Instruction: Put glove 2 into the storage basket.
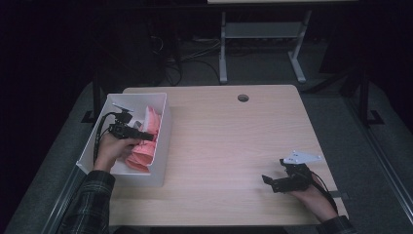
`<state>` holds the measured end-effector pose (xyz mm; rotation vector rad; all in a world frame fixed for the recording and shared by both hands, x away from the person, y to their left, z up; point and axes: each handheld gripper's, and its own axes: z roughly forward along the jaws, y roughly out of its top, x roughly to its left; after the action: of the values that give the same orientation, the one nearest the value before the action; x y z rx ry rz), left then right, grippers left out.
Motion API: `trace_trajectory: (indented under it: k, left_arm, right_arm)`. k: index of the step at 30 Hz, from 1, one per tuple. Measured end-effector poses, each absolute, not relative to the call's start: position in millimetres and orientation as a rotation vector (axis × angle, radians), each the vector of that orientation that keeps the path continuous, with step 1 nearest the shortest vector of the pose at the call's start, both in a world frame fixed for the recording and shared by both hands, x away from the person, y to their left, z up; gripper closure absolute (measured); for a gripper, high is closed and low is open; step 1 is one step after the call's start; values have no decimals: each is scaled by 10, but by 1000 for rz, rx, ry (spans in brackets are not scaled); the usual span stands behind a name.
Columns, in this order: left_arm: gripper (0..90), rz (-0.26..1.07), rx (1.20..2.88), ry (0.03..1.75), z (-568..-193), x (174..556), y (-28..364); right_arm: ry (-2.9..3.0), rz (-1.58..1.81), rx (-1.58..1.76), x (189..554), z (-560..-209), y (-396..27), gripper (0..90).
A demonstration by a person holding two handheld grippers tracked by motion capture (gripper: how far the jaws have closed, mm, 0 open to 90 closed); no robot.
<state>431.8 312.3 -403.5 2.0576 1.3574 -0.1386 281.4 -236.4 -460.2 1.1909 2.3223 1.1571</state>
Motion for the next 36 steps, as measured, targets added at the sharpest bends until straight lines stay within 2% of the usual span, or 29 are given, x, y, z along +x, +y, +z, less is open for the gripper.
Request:
trace_trajectory:
  k: [5, 14, 20, 36]
  left_arm:
    - [484, -138, 2063, 1350, -4063, 4325, 3126]
    - [174, -62, 2060, 1388, -4018, 4305, 3129]
    - [137, 6, 2046, 1399, -3855, 4274, 3188]
    - [135, 164, 2011, 1277, -3149, 4170, 3116]
  right_arm:
    - [2319, 1152, 1201, 2819, -4604, -2373, 50]
    - [2320, 1156, 1201, 2817, -4601, -2375, 50]
    - [2323, 1156, 1195, 2816, -4600, -2376, 50]
    - [2335, 1165, 1185, 2843, -4613, -2385, 50]
